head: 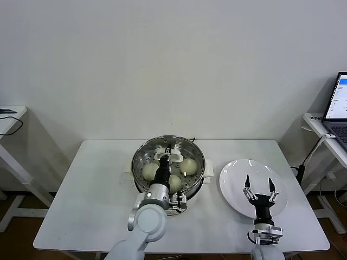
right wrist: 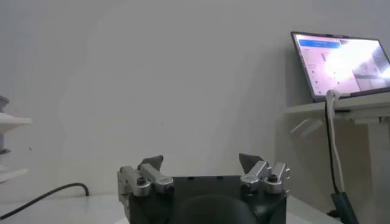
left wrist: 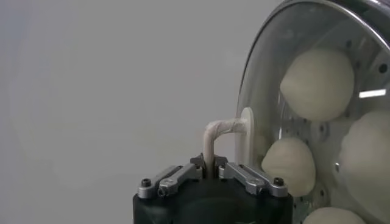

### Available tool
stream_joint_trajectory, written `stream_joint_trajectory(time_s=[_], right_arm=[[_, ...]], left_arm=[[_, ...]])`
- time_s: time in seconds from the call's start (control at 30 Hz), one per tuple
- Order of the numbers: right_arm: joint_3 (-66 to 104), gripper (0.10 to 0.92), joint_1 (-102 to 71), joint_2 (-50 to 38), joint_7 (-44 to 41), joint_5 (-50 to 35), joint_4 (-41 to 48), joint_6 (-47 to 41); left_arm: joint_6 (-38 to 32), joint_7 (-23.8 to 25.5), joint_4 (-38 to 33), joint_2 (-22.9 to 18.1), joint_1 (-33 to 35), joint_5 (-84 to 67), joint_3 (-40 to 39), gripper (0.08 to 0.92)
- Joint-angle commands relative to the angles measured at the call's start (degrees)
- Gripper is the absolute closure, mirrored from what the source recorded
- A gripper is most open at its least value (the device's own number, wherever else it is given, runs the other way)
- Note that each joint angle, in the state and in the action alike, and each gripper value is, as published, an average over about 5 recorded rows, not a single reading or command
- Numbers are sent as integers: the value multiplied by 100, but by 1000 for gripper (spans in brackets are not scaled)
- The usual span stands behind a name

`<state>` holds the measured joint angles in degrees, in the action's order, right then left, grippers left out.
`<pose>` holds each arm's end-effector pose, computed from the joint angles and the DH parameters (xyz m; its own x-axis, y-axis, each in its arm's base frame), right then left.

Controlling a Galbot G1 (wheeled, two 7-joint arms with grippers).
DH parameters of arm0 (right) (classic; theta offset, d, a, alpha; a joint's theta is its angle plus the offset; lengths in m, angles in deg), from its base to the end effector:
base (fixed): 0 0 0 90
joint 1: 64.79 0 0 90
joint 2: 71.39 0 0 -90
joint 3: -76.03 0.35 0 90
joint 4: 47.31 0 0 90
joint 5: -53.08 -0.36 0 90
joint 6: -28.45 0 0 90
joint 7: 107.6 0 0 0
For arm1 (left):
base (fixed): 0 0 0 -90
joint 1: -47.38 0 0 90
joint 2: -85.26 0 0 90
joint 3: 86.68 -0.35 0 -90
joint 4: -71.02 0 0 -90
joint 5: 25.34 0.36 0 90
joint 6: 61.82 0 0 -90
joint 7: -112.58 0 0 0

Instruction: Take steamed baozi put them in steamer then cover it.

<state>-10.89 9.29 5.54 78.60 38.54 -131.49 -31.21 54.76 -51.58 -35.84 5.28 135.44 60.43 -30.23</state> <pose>0.2418 -0.1061 -0.4560 -0.9685 0.1878 -0.1637 0.1870 0.9821 0.0206 0.2963 -0.1448 -0.2651 -0.9876 0.1531 0.0356 0.0377 0.0105 0.9992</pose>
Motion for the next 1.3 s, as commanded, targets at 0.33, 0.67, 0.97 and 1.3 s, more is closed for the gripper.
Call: stream_joint_trajectory(time_s=[0.33,0.67,0.97,1.3], right_arm=[[-11,203,-6,14,-5,27,4,12],[-29,203,-5,21,-8,50,-13,9],[-67,203,-38,-21,159,179,-250,-340],[-225,203,-310,-223,130,-363,-916,-990]], left_arm=[[0,-44,-110,-34,84,56,48,627],[60,-19,-874,172,406,-141,4,342],[49,-44,-1853,658,982,-487,265,179],[-638,-1349,-2605,854,2496,-3382,2609,177]])
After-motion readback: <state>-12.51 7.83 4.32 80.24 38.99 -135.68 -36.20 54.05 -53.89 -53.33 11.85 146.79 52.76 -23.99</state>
